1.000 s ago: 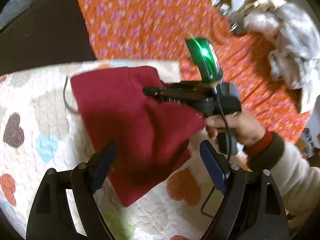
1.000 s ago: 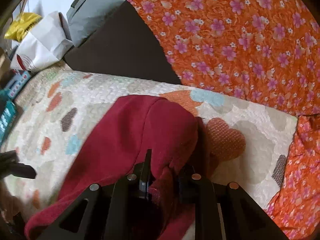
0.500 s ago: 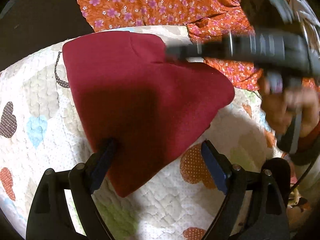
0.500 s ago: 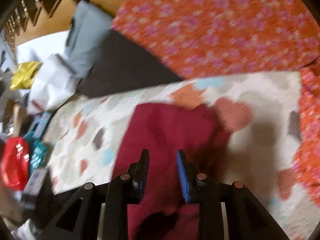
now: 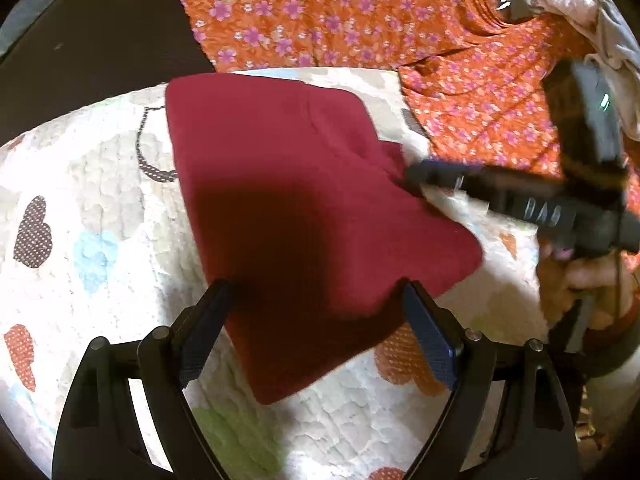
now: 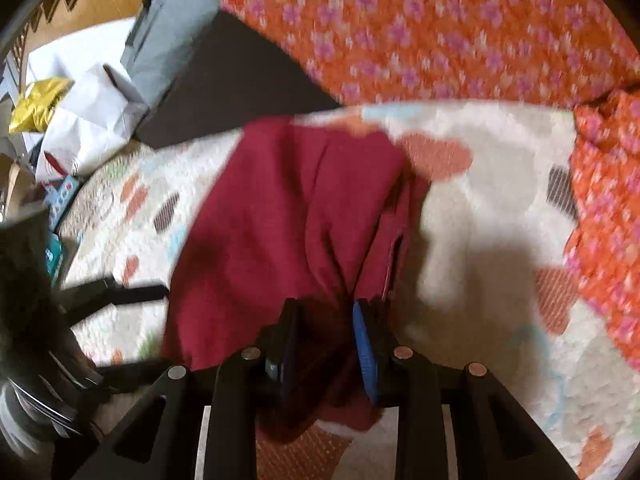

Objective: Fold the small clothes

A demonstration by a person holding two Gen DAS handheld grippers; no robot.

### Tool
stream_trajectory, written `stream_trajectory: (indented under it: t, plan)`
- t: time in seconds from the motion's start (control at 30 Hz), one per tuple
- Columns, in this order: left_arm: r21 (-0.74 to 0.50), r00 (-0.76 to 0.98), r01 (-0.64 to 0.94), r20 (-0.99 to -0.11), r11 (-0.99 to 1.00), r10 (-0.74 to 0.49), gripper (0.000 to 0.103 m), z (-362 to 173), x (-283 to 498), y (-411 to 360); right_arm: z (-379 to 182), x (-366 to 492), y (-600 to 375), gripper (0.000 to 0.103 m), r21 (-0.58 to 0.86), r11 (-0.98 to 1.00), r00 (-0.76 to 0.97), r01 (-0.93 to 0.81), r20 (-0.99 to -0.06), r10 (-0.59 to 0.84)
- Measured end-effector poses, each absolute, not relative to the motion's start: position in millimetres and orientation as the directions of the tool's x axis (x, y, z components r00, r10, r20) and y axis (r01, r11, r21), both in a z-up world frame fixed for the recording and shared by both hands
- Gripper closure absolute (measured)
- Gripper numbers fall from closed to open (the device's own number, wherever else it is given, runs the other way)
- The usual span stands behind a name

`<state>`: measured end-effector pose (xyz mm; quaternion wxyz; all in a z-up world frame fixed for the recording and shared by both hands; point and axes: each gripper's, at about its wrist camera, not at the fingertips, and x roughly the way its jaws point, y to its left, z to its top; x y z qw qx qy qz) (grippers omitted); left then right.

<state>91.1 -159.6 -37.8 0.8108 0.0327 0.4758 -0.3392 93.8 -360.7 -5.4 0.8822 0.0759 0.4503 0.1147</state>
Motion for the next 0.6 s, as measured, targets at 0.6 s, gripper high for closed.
stream_trajectory:
  t: [0.6]
  plan:
    - [-0.189, 0.331, 0.558, -0.842, 0.808, -0.426, 0.016, -63, 100, -169, -48, 196, -360, 0.099, 0.091, 0.995, 0.576, -0.051, -0.811, 0.104]
